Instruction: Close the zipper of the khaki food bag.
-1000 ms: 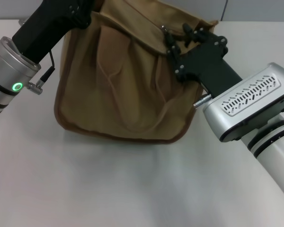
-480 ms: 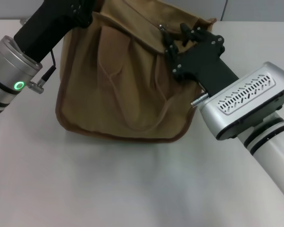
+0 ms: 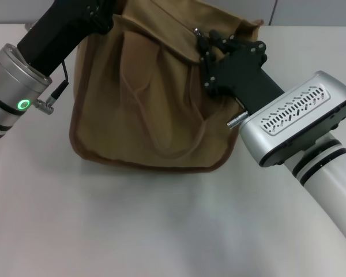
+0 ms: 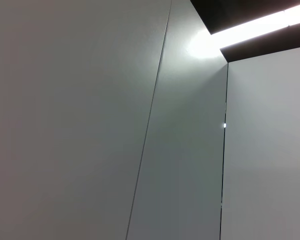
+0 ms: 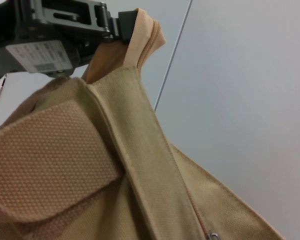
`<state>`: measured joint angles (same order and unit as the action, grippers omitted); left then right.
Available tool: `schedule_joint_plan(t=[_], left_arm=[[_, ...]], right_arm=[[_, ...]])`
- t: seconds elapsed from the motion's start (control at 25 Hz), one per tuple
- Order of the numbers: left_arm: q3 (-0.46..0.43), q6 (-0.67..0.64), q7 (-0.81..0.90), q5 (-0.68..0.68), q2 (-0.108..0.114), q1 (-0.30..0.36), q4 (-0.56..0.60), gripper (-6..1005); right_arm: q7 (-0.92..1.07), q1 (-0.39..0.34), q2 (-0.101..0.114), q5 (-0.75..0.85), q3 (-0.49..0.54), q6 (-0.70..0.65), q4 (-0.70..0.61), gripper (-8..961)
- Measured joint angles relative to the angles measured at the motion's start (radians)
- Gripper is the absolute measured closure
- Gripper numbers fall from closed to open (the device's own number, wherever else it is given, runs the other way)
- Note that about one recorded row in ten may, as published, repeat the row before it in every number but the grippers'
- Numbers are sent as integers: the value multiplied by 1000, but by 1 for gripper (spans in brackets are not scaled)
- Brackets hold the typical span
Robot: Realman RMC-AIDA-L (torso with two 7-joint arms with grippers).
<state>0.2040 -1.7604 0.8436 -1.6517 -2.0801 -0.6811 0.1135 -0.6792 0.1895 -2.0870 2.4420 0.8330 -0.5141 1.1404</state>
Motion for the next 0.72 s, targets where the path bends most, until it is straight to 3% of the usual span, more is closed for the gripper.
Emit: schedule_joint_plan(t=[0.08,0.16,0.4,0.72], left_arm=[[0,0,0,0,0,0,0,973],[0,0,0,0,0,0,0,973],[0,0,0,0,0,2,0,973],[0,-1,0,0,0,3,0,973]], right_arm=[[0,3,0,0,0,0,-2,675],[0,4,0,0,0,0,-4,874],[0,1,0,0,3,-2,-6,956],[0,1,0,0,1,-7,-12,955]])
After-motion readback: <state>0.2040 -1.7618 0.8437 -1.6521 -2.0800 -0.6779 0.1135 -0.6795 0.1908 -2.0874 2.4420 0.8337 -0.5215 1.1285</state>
